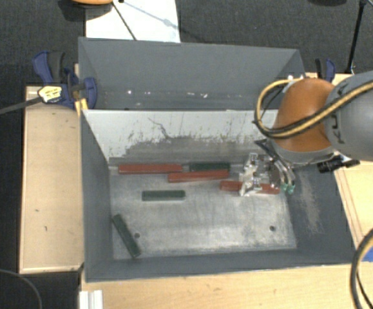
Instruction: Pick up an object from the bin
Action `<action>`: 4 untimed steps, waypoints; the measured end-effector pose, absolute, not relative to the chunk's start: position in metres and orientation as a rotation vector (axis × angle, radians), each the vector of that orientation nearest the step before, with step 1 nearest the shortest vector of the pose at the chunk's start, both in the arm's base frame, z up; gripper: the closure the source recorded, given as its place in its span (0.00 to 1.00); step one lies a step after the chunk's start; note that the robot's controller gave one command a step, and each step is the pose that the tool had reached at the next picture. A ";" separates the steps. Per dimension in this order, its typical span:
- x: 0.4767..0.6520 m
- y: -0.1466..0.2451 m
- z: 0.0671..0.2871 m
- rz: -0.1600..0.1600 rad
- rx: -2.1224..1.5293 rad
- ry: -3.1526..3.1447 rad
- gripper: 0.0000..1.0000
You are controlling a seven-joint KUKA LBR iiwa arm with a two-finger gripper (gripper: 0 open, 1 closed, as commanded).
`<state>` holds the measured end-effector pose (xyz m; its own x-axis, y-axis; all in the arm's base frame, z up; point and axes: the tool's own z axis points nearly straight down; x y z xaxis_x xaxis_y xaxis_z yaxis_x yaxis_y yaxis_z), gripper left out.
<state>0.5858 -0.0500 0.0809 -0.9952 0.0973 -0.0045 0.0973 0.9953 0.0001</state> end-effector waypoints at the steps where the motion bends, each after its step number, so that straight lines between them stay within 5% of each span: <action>1: 0.585 -0.050 0.085 0.000 0.153 3.137 1.00; 4: 0.585 -0.050 0.124 0.001 0.151 3.137 1.00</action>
Offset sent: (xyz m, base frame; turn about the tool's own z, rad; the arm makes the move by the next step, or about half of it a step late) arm 0.0002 0.0002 0.0063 0.0000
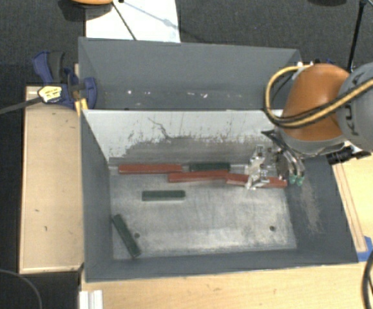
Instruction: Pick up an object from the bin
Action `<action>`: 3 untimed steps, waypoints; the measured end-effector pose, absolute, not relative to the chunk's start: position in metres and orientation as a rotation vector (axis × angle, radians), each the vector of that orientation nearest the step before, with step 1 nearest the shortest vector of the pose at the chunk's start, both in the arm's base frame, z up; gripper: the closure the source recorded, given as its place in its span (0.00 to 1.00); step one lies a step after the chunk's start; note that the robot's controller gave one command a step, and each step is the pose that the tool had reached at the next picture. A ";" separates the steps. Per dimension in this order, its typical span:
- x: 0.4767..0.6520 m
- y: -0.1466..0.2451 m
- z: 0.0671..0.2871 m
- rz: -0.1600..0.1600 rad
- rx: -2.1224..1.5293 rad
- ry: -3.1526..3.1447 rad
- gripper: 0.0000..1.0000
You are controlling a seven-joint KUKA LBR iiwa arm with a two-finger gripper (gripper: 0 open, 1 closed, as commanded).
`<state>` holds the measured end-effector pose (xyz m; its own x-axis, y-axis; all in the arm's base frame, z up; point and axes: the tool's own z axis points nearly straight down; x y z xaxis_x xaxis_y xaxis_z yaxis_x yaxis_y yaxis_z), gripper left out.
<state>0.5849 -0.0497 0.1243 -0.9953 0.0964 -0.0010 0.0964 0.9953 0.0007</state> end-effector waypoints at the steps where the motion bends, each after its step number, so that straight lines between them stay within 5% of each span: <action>1: 0.584 -0.050 0.138 0.001 0.151 3.141 1.00; 3: 0.585 -0.050 0.177 0.001 0.149 3.135 1.00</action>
Offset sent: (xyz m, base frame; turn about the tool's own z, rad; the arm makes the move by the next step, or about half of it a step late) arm 0.0000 0.0001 0.0087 0.0000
